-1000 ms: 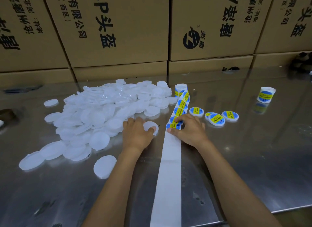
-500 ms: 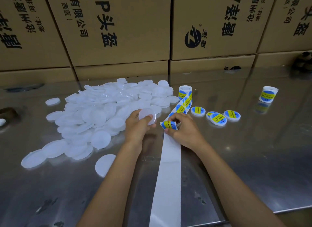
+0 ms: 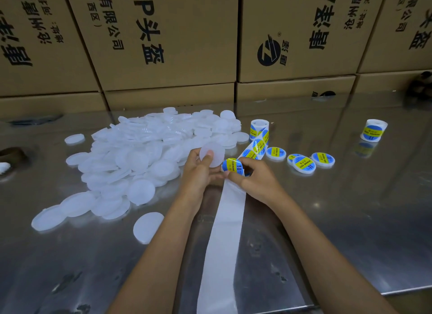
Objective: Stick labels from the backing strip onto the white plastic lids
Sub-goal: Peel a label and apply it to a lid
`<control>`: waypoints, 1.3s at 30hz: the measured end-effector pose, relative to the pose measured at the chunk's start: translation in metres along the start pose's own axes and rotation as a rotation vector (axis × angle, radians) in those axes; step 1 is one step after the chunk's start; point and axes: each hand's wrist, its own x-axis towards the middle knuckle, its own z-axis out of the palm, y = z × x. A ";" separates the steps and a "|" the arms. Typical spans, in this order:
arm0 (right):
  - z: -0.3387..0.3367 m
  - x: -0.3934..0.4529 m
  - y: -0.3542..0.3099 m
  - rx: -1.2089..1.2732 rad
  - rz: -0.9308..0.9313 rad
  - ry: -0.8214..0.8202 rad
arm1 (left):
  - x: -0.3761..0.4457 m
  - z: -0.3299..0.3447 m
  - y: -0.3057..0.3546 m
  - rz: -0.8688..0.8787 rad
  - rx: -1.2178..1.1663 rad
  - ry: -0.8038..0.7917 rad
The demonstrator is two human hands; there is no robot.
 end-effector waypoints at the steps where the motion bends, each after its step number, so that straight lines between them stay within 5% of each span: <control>1: 0.000 0.000 -0.001 0.013 0.005 0.003 | 0.000 0.000 -0.001 0.000 0.012 -0.001; 11: -0.004 -0.001 -0.009 0.113 -0.029 0.046 | 0.001 0.003 -0.005 0.034 0.118 -0.009; 26: -0.017 0.002 -0.014 0.698 0.276 0.134 | 0.002 0.001 -0.006 -0.033 0.074 0.007; 33: -0.016 0.002 -0.013 0.644 0.299 0.109 | 0.005 -0.011 0.002 -0.037 -0.126 0.058; 39: -0.012 0.001 -0.016 0.564 0.243 0.066 | -0.002 -0.006 0.007 -0.022 -0.232 -0.121</control>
